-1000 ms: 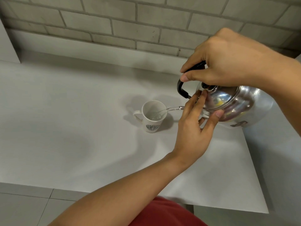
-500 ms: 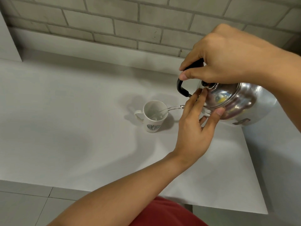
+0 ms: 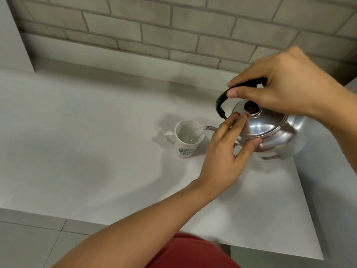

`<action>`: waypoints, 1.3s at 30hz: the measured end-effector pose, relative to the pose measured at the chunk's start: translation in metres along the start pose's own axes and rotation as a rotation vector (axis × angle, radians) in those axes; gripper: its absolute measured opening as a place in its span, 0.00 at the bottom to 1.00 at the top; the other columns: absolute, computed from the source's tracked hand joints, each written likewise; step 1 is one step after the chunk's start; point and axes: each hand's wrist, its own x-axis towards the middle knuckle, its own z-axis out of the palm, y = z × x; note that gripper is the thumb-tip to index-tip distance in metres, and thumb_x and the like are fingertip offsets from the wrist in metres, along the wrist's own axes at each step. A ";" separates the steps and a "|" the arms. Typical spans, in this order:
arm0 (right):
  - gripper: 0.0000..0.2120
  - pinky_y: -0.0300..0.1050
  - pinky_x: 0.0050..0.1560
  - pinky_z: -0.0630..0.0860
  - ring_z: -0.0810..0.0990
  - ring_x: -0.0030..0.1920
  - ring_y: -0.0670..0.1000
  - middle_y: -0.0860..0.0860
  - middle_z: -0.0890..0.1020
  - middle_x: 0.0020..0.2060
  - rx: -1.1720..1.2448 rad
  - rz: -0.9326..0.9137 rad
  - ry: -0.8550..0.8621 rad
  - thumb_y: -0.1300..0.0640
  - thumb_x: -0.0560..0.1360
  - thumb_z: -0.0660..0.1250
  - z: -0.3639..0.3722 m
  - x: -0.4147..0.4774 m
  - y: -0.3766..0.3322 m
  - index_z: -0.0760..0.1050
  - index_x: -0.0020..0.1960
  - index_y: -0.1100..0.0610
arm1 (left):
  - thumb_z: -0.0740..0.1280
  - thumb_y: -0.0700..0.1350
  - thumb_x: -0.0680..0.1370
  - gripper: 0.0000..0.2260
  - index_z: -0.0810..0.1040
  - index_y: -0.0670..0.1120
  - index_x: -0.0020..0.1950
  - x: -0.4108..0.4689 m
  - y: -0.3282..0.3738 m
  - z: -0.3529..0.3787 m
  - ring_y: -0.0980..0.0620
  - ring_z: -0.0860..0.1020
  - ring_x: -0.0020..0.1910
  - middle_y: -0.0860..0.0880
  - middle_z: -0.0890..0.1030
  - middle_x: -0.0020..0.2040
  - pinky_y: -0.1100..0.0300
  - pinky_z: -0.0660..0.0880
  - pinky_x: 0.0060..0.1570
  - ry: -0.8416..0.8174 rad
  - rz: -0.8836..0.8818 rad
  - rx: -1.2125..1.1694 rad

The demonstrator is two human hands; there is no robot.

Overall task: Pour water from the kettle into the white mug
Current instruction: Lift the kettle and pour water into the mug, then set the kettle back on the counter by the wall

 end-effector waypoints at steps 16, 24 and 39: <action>0.13 0.36 0.53 0.79 0.87 0.52 0.41 0.41 0.87 0.50 0.481 0.361 0.493 0.48 0.77 0.76 0.074 -0.079 0.045 0.86 0.60 0.51 | 0.73 0.53 0.81 0.19 0.80 0.49 0.70 0.004 -0.010 -0.041 0.50 0.74 0.73 0.49 0.74 0.76 0.57 0.71 0.72 -0.210 0.216 0.510; 0.10 0.37 0.54 0.80 0.87 0.52 0.41 0.38 0.88 0.49 0.590 0.451 0.610 0.48 0.74 0.78 0.077 -0.074 0.074 0.86 0.56 0.44 | 0.66 0.53 0.84 0.20 0.73 0.51 0.77 0.089 0.023 -0.045 0.53 0.81 0.60 0.53 0.79 0.69 0.55 0.78 0.59 -0.213 0.108 0.486; 0.18 0.35 0.61 0.75 0.82 0.58 0.38 0.38 0.83 0.57 0.747 0.617 0.475 0.40 0.77 0.70 0.114 0.015 0.164 0.82 0.66 0.41 | 0.67 0.47 0.84 0.11 0.82 0.50 0.66 0.230 -0.025 -0.033 0.51 0.84 0.45 0.50 0.86 0.56 0.63 0.77 0.49 -0.166 -0.019 0.421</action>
